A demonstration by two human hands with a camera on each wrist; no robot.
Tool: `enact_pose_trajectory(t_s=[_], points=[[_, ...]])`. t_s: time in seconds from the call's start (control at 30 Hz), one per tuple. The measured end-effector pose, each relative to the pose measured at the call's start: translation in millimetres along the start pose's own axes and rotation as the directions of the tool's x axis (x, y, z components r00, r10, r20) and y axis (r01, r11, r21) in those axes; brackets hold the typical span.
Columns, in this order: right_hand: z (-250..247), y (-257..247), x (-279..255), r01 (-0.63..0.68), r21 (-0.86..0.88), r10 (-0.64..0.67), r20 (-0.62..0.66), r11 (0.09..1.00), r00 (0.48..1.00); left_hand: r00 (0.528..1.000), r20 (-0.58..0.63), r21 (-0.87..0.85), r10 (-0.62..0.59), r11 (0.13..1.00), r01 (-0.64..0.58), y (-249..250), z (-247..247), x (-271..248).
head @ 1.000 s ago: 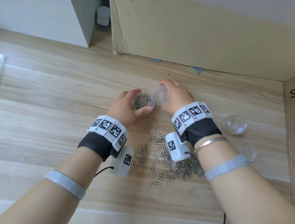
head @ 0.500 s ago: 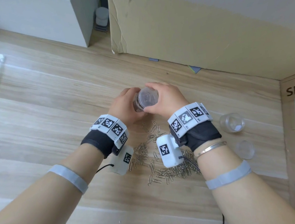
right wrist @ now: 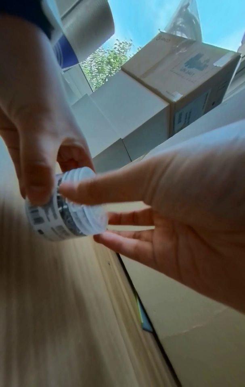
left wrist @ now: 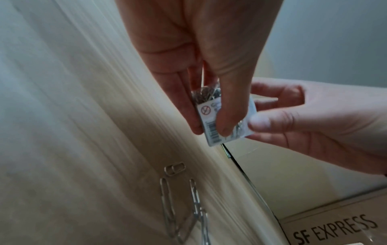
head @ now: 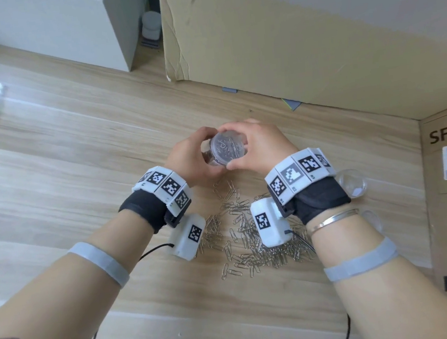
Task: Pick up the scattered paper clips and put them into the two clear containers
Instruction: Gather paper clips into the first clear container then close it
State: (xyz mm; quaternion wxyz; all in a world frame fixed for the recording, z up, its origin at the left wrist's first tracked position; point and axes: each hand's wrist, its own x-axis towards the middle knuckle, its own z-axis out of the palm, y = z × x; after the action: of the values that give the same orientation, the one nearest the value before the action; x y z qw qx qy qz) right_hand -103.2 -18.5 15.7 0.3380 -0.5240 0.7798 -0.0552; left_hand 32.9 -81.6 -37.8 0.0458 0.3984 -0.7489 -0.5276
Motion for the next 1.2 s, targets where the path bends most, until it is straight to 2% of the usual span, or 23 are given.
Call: enact_pose_trajectory(t_s=[0.17,0.3,0.37,0.5,0.67,0.8,0.97,1.2], points=[[-4.1,-3.9,-3.4,-0.190,-0.110,0.180,-0.098,0.976,0.979,0.997,-0.078,-0.006,0.003,1.000,-0.004,6.6,4.5,0.4],[-1.4,-3.2,-2.2,-0.283,-0.170,0.253,-0.180,0.944,0.951,0.998,-0.049,-0.019,0.036,0.999,-0.037,10.3,8.2,1.9],[-3.3,1.0,-2.1,-0.269,-0.137,0.248,-0.154,0.953,0.956,0.999,-0.033,-0.035,0.027,0.999,-0.028,8.6,10.1,2.4],[-7.6,6.6,-2.0,-0.148,-0.057,0.143,-0.076,0.987,0.987,0.998,-0.069,-0.058,-0.012,0.998,0.008,6.2,10.1,7.5],[-5.8,9.3,4.8,-0.193,-0.081,0.181,-0.132,0.978,0.975,0.995,-0.095,-0.012,0.012,1.000,-0.013,11.0,12.5,11.4],[-3.9,13.5,7.0,-0.224,-0.001,0.220,-0.173,0.975,0.960,0.994,-0.104,0.032,0.028,0.999,-0.025,15.6,12.8,19.1],[-6.3,23.6,14.6,-0.170,0.072,0.183,-0.257,0.983,0.949,0.996,-0.071,0.043,0.050,0.998,-0.047,24.3,12.1,39.1],[-10.5,35.7,39.7,-0.121,0.107,0.149,-0.326,0.987,0.934,0.994,-0.087,0.260,0.059,0.965,-0.035,32.2,1.1,69.5]])
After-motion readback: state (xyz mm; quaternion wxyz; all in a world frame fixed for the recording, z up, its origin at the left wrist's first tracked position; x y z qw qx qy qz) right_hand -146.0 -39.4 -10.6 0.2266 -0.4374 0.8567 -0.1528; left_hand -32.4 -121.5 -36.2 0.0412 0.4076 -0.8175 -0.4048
